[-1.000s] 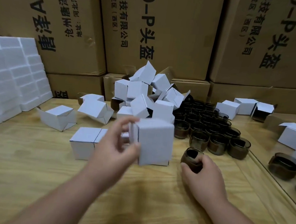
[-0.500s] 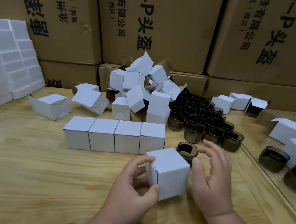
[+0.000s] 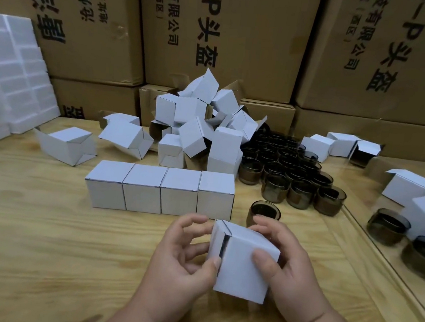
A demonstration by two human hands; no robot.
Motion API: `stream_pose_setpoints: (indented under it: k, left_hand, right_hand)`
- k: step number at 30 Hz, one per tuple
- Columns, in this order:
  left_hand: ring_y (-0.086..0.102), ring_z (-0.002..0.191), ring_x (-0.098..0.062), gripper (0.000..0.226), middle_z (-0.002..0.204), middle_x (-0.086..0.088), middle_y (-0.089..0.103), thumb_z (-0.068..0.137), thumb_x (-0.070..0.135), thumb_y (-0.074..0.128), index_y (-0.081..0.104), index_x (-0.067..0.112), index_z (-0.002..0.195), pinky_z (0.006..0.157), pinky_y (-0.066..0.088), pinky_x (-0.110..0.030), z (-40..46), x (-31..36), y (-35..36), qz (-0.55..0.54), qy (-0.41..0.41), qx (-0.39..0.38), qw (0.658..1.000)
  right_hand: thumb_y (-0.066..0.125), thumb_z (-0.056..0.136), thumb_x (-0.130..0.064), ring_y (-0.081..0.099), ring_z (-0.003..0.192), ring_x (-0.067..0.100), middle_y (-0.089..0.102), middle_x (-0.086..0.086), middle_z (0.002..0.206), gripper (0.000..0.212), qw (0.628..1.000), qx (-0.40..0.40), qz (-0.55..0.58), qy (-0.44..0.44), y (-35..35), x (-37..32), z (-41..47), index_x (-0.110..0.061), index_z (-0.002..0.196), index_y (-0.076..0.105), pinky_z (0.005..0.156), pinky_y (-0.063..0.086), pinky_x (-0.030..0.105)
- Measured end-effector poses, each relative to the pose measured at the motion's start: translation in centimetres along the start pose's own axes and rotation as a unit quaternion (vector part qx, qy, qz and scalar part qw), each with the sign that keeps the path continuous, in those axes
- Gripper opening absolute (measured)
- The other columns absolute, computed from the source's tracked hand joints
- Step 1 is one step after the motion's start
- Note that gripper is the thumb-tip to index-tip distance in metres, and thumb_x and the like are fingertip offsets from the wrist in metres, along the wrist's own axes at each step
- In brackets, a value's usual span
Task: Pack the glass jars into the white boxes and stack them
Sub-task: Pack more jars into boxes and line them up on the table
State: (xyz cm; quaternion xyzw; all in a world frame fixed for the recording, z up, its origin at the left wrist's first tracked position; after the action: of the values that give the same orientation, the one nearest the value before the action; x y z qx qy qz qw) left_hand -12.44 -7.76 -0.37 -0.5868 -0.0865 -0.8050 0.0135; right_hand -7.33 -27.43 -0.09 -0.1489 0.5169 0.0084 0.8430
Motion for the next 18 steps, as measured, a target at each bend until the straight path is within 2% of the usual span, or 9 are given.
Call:
stream_pose_setpoints:
  k: [2, 4, 7, 9, 12, 14, 16, 18]
  left_hand:
    - [0.075, 0.103, -0.030, 0.058, 0.121, -0.001, 0.070, 0.061, 0.031, 0.076, 0.059, 0.040, 0.116, 0.073, 0.062, -0.037, 0.2, 0.1, -0.3, -0.024, 0.011, 0.037, 0.999]
    - [0.076, 0.096, -0.026, 0.063, 0.121, -0.006, 0.071, 0.064, 0.027, 0.072, 0.052, 0.034, 0.124, 0.074, 0.063, -0.037, 0.4, 0.0, -0.8, -0.046, 0.017, 0.078, 0.996]
    - [0.076, 0.087, -0.022, 0.057, 0.112, -0.002, 0.076, 0.087, 0.007, 0.062, 0.050, 0.049, 0.124, 0.069, 0.062, -0.031, 0.7, -0.3, -1.3, -0.055, -0.007, 0.110, 0.992]
    - [0.077, 0.084, -0.025, 0.066, 0.101, -0.005, 0.078, 0.101, -0.004, 0.048, 0.048, 0.057, 0.123, 0.065, 0.062, -0.031, 0.8, -0.3, -1.4, -0.065, -0.033, 0.114, 0.991]
    - [0.078, 0.080, -0.033, 0.062, 0.096, -0.009, 0.079, 0.108, 0.005, 0.041, 0.042, 0.063, 0.128, 0.058, 0.062, -0.034, 0.7, -0.1, -1.2, -0.068, -0.027, 0.120, 0.990]
    - [0.078, 0.078, -0.033, 0.062, 0.093, -0.010, 0.079, 0.109, 0.006, 0.041, 0.041, 0.066, 0.126, 0.057, 0.061, -0.033, 0.8, -0.1, -1.2, -0.061, -0.013, 0.131, 0.989]
    - [0.078, 0.077, -0.031, 0.062, 0.089, -0.011, 0.078, 0.108, 0.003, 0.040, 0.043, 0.063, 0.122, 0.056, 0.060, -0.031, 1.0, -0.2, -1.2, -0.050, -0.005, 0.141, 0.989]
    - [0.077, 0.076, -0.029, 0.059, 0.089, -0.011, 0.078, 0.107, 0.002, 0.041, 0.045, 0.061, 0.111, 0.053, 0.058, -0.031, 1.2, -0.3, -1.1, -0.043, -0.005, 0.160, 0.986]
  right_hand:
    - [0.065, 0.076, -0.061, 0.065, 0.104, 0.007, 0.064, -0.018, 0.111, 0.044, 1.000, 0.014, 0.018, 0.012, -0.1, 0.0, 0.1, -0.048, 0.118, 0.062, 0.078, 0.054, 0.019]
    - [0.064, 0.075, -0.059, 0.065, 0.098, 0.005, 0.063, -0.020, 0.108, 0.044, 0.999, 0.030, 0.032, 0.020, -0.1, -0.1, 0.2, -0.045, 0.116, 0.062, 0.075, 0.054, 0.019]
    - [0.068, 0.074, -0.053, 0.067, 0.096, 0.010, 0.062, -0.021, 0.108, 0.047, 0.997, 0.041, 0.064, 0.019, -0.1, 0.0, 0.1, -0.042, 0.119, 0.058, 0.070, 0.056, 0.023]
    - [0.071, 0.074, -0.049, 0.068, 0.097, 0.013, 0.060, -0.023, 0.109, 0.052, 0.998, 0.034, 0.057, 0.005, 0.2, 0.1, 0.0, -0.045, 0.122, 0.053, 0.069, 0.057, 0.027]
    - [0.075, 0.070, -0.045, 0.066, 0.108, 0.014, 0.056, -0.026, 0.119, 0.067, 1.000, 0.020, 0.008, -0.019, 0.8, 0.3, -0.3, -0.052, 0.128, 0.043, 0.074, 0.059, 0.030]
    - [0.078, 0.068, -0.047, 0.061, 0.115, 0.013, 0.050, -0.023, 0.127, 0.082, 0.998, 0.001, -0.055, -0.029, 1.1, 0.5, -0.3, -0.054, 0.137, 0.034, 0.075, 0.059, 0.030]
    - [0.080, 0.066, -0.050, 0.059, 0.111, 0.013, 0.043, -0.018, 0.129, 0.097, 0.993, -0.024, -0.109, -0.036, 1.2, 0.5, -0.2, -0.057, 0.145, 0.024, 0.067, 0.056, 0.024]
    - [0.080, 0.064, -0.053, 0.057, 0.110, 0.011, 0.039, -0.020, 0.129, 0.105, 0.986, -0.049, -0.152, -0.037, 1.2, 0.5, -0.2, -0.061, 0.147, 0.017, 0.066, 0.053, 0.024]
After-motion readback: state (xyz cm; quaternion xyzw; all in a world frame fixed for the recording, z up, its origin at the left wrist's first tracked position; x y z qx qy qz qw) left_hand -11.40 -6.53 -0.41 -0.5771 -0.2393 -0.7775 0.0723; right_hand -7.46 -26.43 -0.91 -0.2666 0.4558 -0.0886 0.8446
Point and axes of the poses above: each hand's wrist, its own z-axis towards the middle knuckle, its own y-axis out of the palm, x = y × z, the point moved 1 cm from there along z, towards the middle knuckle
